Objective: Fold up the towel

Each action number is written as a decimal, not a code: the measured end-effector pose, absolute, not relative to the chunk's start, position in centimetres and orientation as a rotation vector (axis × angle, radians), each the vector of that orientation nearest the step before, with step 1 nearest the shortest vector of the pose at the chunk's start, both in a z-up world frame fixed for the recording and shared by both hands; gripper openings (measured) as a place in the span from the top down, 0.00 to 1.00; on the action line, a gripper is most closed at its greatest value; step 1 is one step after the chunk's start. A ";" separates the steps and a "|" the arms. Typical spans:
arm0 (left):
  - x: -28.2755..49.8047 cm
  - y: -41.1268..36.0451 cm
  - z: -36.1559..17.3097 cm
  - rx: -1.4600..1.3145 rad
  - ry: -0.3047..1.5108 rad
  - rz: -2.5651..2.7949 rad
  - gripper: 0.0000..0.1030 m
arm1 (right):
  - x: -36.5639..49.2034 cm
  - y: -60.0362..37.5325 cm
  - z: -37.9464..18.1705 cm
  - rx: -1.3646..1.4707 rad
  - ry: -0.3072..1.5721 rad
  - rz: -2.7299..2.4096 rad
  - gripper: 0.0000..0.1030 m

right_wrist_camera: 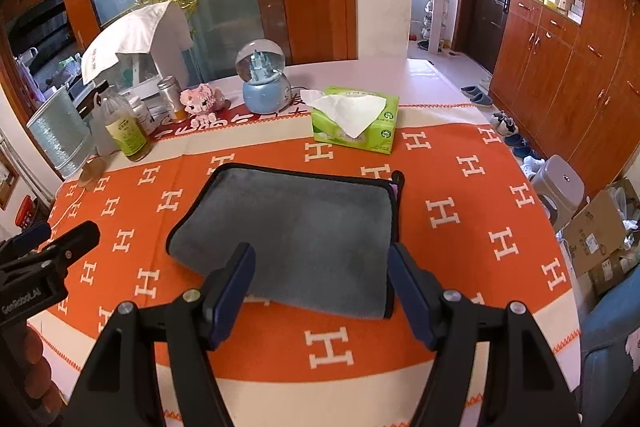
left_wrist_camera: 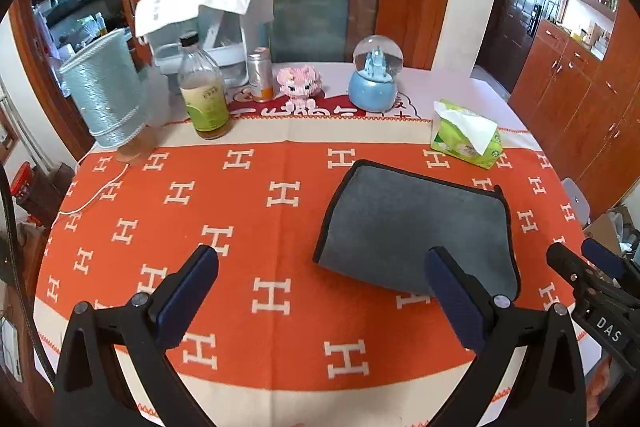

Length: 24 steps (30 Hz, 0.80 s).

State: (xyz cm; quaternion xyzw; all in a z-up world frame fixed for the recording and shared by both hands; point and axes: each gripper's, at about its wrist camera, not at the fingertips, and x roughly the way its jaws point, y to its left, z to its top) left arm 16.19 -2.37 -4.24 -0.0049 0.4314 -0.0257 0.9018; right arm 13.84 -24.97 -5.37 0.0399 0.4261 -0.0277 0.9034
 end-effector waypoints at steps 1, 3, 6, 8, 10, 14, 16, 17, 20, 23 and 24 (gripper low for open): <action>15.8 -2.4 -4.1 -0.008 0.891 -0.051 0.01 | 13.6 -24.8 -5.2 0.080 0.878 -0.054 0.33; 14.7 -2.2 -3.6 -0.006 0.887 -0.050 0.01 | 12.9 -24.5 -4.7 0.071 0.872 -0.055 0.33; 13.5 -2.1 -3.2 0.000 0.881 -0.041 0.01 | 12.0 -24.2 -4.0 0.066 0.861 -0.048 0.33; 12.6 -2.1 -2.9 0.001 0.873 -0.039 0.01 | 11.4 -24.1 -3.6 0.068 0.854 -0.039 0.33; 11.7 -1.9 -2.7 -0.003 0.874 -0.036 0.01 | 10.8 -23.9 -3.2 0.070 0.848 -0.030 0.33; 10.1 -1.9 -2.5 -0.003 0.873 -0.037 0.01 | 9.6 -23.4 -2.9 0.056 0.837 -0.026 0.33; 9.3 -1.9 -2.4 0.005 0.858 -0.037 0.01 | 9.0 -23.2 -2.8 0.056 0.834 -0.015 0.33; 8.7 -1.9 -2.2 0.007 0.845 -0.037 0.01 | 8.7 -23.2 -2.8 0.057 0.834 -0.011 0.33; 7.3 -2.0 -1.9 0.007 0.829 -0.032 0.01 | 7.9 -23.0 -3.0 0.062 0.843 0.000 0.33; 6.2 -2.0 -1.7 0.001 0.834 -0.034 0.01 | 7.0 -22.9 -3.0 0.068 0.848 0.008 0.33; 5.9 -2.0 -1.7 -0.004 0.838 -0.034 0.01 | 6.6 -22.9 -3.0 0.069 0.845 0.008 0.33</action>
